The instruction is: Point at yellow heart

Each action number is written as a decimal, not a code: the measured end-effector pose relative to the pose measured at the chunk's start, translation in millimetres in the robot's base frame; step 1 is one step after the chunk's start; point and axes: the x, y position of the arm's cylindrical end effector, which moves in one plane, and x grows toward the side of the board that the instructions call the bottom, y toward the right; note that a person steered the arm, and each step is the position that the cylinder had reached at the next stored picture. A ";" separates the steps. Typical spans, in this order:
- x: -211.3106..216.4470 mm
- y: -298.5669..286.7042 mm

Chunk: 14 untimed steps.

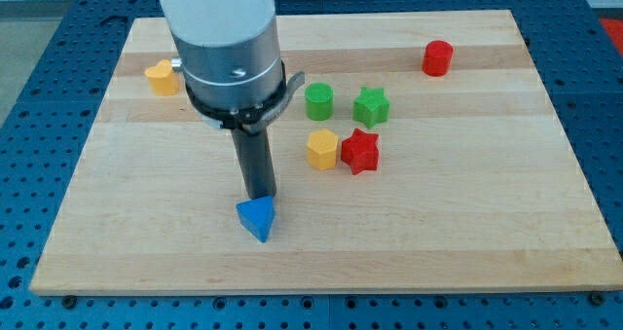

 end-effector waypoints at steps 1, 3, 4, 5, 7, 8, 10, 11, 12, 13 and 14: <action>-3.1 -0.7; -31.2 -30.7; -48.7 -62.7; -42.7 -106.7; -64.8 -133.4; -94.9 -133.7; -94.9 -139.3; -111.0 -151.4; -121.6 -153.6; -145.4 -159.1; -145.6 -187.4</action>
